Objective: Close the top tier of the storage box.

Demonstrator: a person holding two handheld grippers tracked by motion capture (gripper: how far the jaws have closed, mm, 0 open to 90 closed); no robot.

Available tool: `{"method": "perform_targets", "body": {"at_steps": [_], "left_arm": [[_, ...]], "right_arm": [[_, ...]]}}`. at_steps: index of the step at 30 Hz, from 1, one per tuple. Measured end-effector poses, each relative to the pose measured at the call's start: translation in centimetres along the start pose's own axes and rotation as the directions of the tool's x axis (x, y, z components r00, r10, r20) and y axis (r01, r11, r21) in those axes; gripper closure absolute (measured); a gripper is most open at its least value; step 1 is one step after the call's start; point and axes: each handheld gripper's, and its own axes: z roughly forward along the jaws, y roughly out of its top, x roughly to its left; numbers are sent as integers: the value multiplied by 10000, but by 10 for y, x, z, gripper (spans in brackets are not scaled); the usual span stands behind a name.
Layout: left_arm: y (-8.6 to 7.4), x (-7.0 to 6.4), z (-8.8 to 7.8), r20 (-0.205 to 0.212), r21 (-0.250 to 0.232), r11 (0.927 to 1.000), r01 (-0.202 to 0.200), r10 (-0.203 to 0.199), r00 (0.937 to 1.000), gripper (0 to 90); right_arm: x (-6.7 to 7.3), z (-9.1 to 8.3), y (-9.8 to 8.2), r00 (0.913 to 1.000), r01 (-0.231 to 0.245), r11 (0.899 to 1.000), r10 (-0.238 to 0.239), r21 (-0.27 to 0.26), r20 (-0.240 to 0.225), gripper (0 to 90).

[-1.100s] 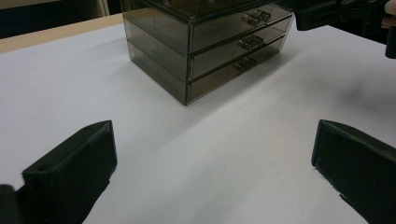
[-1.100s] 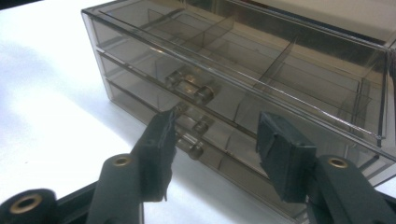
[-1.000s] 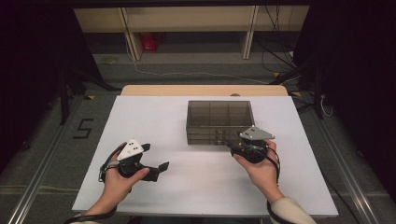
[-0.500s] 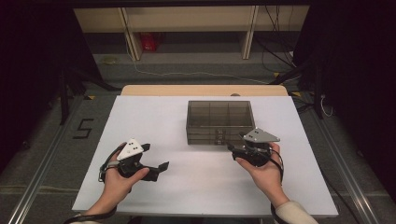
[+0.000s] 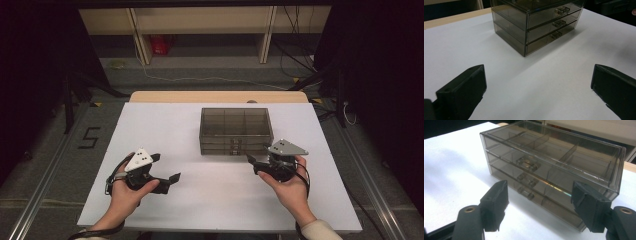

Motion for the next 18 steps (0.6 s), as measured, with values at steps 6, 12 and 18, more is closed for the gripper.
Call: {"method": "perform_targets", "body": {"at_steps": [6,12,18], "left_arm": [[0,1,0,-18,-10,10000,-9,9,10000,0],[0,1,-1,-21,-14,10000,5,-5,10000,0],[0,2,-2,-70,-49,10000,37,-38,10000,0]], "right_arm": [[-2,-8,-2,10000,-85,9998,85,-157,-20,300],[-4,-14,-5,9999,-136,9997,136,-184,39,290],[-4,-19,-8,9999,-172,9996,171,-214,-20,274]]}}
